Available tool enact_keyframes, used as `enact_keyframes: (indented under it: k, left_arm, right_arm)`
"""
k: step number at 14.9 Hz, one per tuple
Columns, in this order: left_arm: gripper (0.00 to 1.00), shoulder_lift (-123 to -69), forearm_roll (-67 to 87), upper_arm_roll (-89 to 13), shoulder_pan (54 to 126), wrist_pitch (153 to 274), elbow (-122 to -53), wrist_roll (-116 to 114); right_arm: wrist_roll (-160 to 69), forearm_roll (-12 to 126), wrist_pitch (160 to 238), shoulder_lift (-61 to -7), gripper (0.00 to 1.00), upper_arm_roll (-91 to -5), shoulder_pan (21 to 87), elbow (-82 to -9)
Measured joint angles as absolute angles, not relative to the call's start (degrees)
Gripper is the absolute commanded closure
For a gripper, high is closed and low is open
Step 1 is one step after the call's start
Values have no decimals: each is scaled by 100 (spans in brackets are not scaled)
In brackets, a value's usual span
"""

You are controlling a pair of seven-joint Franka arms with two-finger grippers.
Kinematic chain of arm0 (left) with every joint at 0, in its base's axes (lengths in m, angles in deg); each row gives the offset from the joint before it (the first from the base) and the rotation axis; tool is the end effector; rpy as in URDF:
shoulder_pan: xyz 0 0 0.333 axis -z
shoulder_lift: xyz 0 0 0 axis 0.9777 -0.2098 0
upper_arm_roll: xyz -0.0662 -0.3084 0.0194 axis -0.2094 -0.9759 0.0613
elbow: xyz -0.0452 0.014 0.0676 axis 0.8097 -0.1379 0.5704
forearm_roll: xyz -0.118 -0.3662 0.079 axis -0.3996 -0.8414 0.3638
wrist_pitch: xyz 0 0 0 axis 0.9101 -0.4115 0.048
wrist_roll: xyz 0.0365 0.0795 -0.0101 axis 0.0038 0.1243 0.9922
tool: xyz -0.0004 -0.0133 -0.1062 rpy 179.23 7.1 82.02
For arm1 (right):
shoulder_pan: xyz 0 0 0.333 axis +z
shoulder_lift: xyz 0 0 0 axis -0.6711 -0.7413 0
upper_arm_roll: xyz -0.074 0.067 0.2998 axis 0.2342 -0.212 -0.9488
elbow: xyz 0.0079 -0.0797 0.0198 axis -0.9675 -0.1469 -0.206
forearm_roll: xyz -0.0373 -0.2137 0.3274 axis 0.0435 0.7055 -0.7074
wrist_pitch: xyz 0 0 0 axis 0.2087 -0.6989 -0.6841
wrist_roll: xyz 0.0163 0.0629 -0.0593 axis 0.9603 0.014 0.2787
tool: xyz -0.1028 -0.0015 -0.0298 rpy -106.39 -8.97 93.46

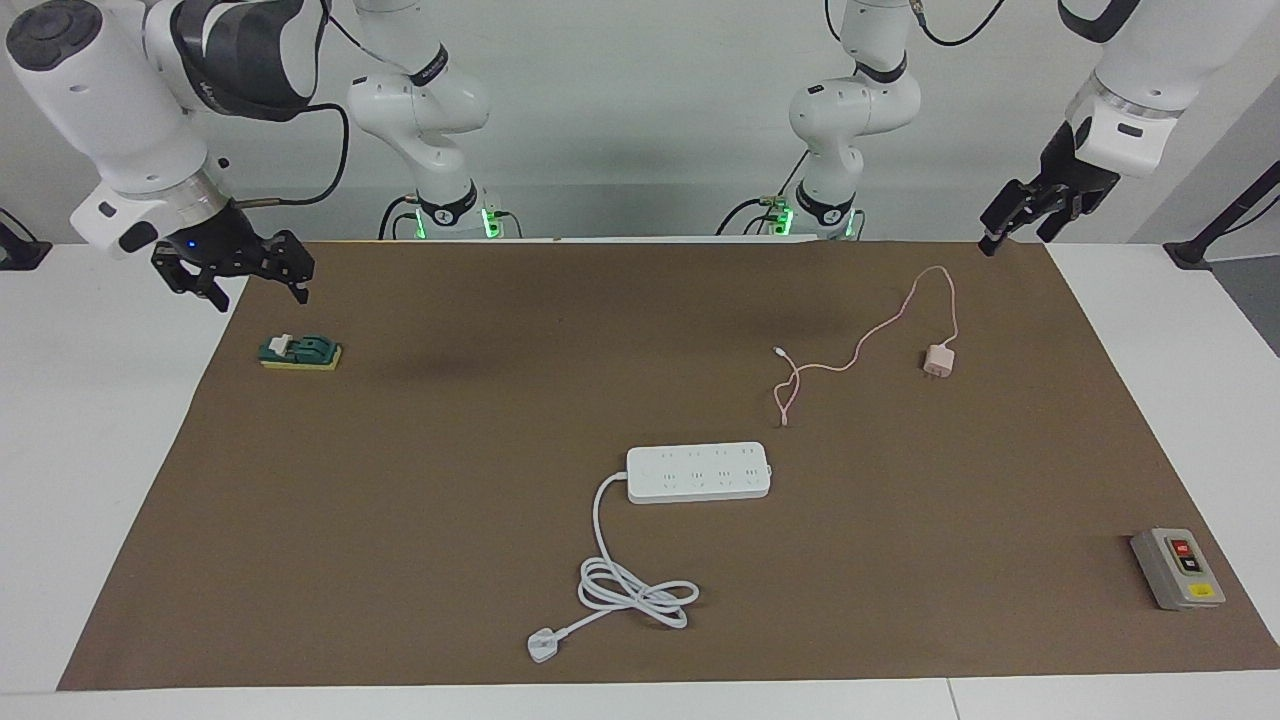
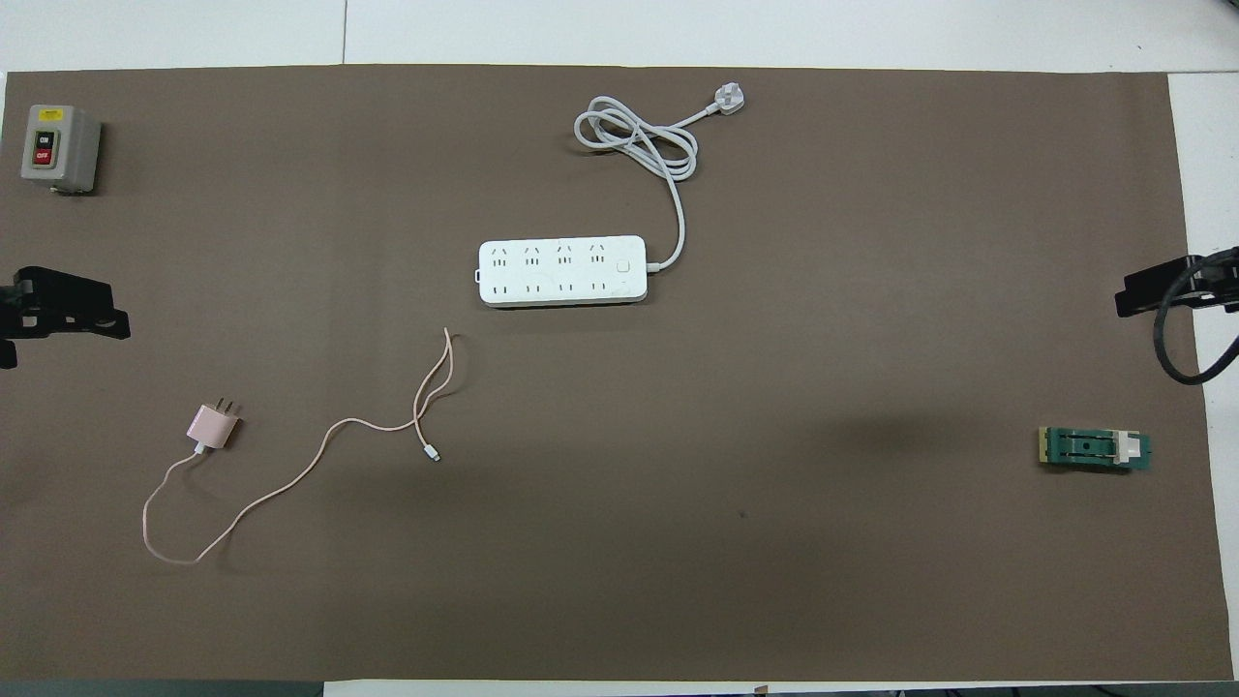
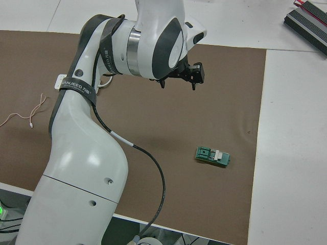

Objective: Unplug charger and place it aside

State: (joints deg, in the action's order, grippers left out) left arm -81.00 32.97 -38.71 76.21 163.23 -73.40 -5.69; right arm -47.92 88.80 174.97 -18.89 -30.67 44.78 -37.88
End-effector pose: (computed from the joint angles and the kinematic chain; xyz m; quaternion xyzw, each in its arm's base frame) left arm 0.5198 -0.0251 0.6283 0.9969 0.0757 -0.0183 0.0108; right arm 0.5533 -0.0736 0.5774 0.9996 -0.0113 -0.0263 0.0081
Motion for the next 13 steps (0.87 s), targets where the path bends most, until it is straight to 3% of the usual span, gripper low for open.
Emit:
enact_keyframes:
  k: [3, 13]
  left_arm:
    - [0, -8112, 3352, -3460, 8112, 16323, -7313, -564]
    - [0, -8115, 3348, -3451, 8239, 16230, -7337, -833]
  right_arm:
    - [-4958, 8880, 17497, -1890, 0, -3066, 4478, -3774]
    - [-4993, 8880, 17445, -1889, 0, -3073, 4474, -3757]
